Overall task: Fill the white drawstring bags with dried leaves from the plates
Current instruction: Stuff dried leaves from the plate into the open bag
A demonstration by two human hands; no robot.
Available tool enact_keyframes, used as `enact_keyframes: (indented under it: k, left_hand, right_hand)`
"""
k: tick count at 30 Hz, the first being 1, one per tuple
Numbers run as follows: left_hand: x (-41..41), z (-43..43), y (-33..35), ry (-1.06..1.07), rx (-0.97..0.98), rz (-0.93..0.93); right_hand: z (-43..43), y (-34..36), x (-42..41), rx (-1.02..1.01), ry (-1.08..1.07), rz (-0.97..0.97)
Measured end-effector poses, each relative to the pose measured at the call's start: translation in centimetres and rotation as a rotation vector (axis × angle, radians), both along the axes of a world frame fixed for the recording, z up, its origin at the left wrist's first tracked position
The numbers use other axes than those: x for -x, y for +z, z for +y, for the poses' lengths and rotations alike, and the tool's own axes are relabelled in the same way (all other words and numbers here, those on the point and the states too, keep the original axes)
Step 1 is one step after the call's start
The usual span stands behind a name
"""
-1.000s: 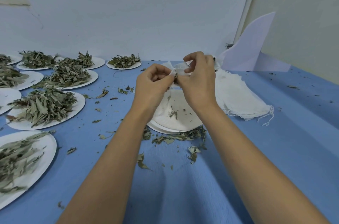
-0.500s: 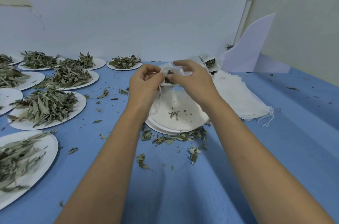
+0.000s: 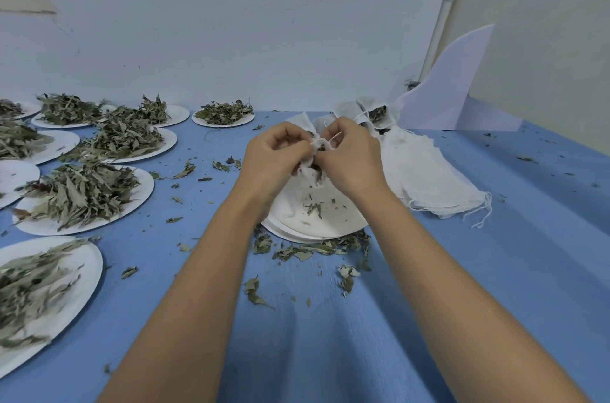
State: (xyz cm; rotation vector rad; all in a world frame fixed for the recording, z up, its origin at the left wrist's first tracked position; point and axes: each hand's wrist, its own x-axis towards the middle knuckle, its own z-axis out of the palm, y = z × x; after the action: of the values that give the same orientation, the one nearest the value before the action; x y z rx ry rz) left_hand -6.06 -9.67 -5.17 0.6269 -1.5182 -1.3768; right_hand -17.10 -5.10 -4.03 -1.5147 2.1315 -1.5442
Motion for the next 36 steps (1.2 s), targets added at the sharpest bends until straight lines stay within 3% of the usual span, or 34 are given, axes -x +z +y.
enact_keyframes:
  k: [2, 5, 6, 11, 13, 16, 18, 22, 26, 36]
  left_hand:
    - [-0.1, -0.3, -0.1, 0.106, -0.036, 0.021]
    - [-0.4, -0.8, -0.3, 0.272, -0.01, 0.015]
    - [-0.5, -1.0, -0.4, 0.31, -0.022, 0.026]
    - [-0.6, -1.2, -0.6, 0.394, -0.079, 0.055]
    - [-0.6, -1.2, -0.7, 0.393, -0.088, 0.067]
    - [-0.7, -1.1, -0.6, 0.398, -0.101, 0.096]
    - [-0.7, -1.1, -0.5, 0.4, -0.102, 0.114]
    - [-0.8, -1.1, -0.2, 0.405, -0.113, 0.128]
    - [-0.9, -0.9, -0.1, 0.396, -0.121, 0.155]
    - [-0.3, -0.4, -0.1, 0.383, -0.049, 0.074]
  right_hand:
    - [-0.1, 0.0, 0.0, -0.012, 0.077, -0.124]
    - [0.1, 0.5, 0.5, -0.076, 0.233, -0.471]
    - [0.2, 0.7, 0.9, -0.111, 0.242, -0.486]
    - [1.0, 0.7, 2.1, -0.448, 0.393, -0.112]
    - [0.9, 0.2, 2.0, -0.493, 0.441, 0.02]
    - [0.3, -0.6, 2.0, -0.526, 0.416, 0.397]
    - [0.1, -1.3, 2.0, -0.586, 0.437, 0.506]
    - [0.3, -2.2, 2.0, -0.549, 0.443, 0.441]
    - [0.4, -2.3, 1.7, -0.421, 0.364, 0.523]
    - [0.1, -2.8, 0.6, -0.461, 0.245, 0.555]
